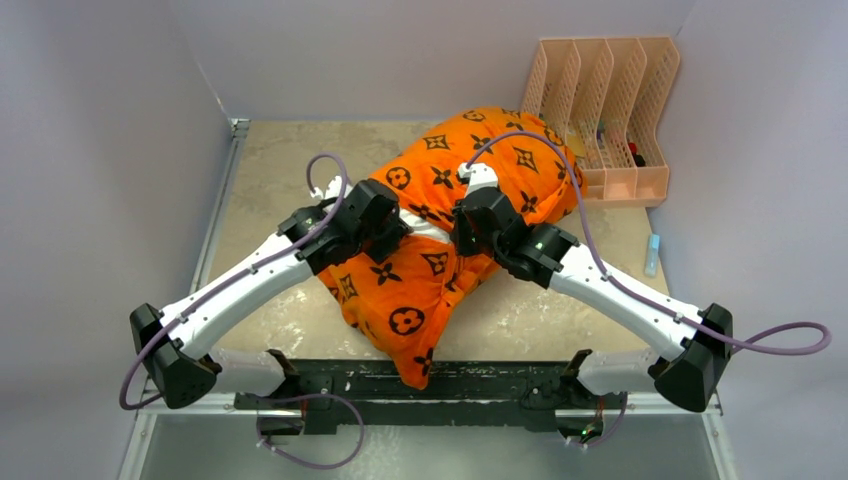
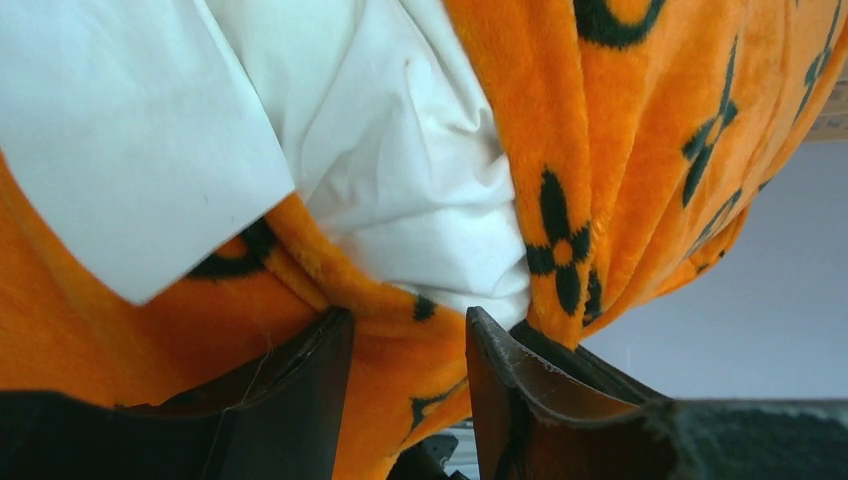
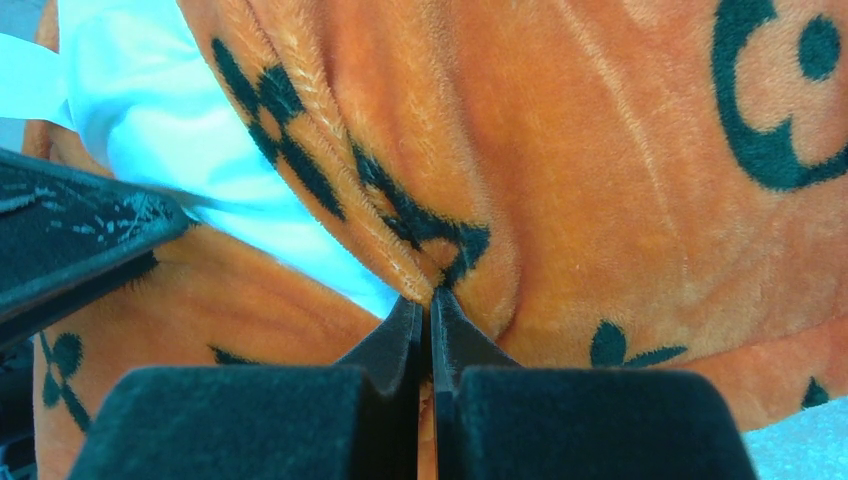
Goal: Remove the pillowcase from the pillow
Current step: Remove the pillow from the pillowcase.
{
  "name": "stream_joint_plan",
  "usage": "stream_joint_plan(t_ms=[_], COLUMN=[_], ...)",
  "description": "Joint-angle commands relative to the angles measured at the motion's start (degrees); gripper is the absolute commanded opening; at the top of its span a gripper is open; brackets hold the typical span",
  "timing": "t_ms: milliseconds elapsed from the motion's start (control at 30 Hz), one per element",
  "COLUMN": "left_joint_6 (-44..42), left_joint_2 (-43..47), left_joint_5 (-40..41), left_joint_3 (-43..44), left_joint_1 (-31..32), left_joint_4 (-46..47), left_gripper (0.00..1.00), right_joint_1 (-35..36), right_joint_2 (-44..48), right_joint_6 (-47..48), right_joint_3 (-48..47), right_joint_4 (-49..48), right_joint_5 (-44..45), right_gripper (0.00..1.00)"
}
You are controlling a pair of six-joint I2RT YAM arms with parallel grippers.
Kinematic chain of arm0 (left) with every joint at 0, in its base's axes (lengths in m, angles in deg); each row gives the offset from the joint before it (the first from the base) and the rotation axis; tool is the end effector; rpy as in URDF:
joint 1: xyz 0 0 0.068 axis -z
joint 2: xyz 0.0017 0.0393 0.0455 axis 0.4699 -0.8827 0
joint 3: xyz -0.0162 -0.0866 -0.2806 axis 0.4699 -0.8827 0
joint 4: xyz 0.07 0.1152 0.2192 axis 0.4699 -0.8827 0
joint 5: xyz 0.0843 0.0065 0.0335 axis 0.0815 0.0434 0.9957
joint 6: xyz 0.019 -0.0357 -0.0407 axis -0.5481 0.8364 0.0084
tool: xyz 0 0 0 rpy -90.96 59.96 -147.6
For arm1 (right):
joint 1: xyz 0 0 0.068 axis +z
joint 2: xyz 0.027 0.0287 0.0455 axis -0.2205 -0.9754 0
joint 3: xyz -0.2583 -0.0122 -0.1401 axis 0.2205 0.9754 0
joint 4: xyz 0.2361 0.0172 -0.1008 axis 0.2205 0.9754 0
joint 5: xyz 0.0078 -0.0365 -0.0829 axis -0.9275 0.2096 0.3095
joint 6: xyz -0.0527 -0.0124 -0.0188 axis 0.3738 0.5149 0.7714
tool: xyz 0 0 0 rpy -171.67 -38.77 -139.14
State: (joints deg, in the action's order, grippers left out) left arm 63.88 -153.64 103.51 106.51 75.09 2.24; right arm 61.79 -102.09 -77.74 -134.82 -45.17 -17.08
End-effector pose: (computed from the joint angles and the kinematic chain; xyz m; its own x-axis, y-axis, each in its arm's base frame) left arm 0.1841 -0.1786 0.3671 -0.5654 -0.7821 -0.2619 -0.5099 0.5810 -0.6343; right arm 0.1917 0.2011 0.3679 -0.5358 0.0402 -0.8434 -0.3255 0.9118 0.2503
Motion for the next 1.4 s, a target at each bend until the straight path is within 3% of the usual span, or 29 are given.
stream_joint_plan(t_ms=[0,200,333,467,567,600,933,1133,1367], left_joint_6=[3.8,1.2,-0.1,0.3,0.2,-0.5,-7.6,-8.5,-8.8], left_joint_2=[2.6,-2.7,-5.6,-3.7,-1.6,-1.0,9.7,17.6,24.6], left_joint_5=[-1.4,-0.1,0.5,2.2,1.8,1.3,-9.7,-11.8,-13.5], left_joint_3=[-0.1,0.6,-0.5,-3.6,-4.7,-4.8,-11.9,-15.3,-20.9], left_joint_1=[1.5,1.5,1.4,1.4,1.4,1.4,1.5,1.5,1.5], left_joint_4=[-0.7,-2.0,-2.6,-1.0,0.1,0.7,0.8,-4.7,-12.1], left_gripper=[0.44,0.47,0.42,0.24,0.01,0.00,0.00,0.00,0.00], right_joint_1=[-0.8,-0.8,-0.8,-0.8,-0.7,-0.7,-0.8,-0.8,-1.5], right_joint_2=[0.7,0.2,0.2,0.3,0.3,0.2,-3.5,-2.8,-4.2], right_joint_6=[1.8,1.8,2.0,2.4,2.5,2.5,0.1,4.0,-1.0], right_joint_3=[-1.6,-1.4,-2.1,-2.6,-2.4,-2.3,-7.2,-6.5,-3.5], right_joint_4=[-3.5,-4.0,-3.4,-3.1,-3.4,-3.7,-0.5,-6.8,-6.4], right_joint_5=[4.3,3.5,3.7,4.5,4.8,5.1,23.9,22.8,21.3], right_gripper=[0.00,0.00,0.00,0.00,0.00,0.00,0.00,0.00,0.00])
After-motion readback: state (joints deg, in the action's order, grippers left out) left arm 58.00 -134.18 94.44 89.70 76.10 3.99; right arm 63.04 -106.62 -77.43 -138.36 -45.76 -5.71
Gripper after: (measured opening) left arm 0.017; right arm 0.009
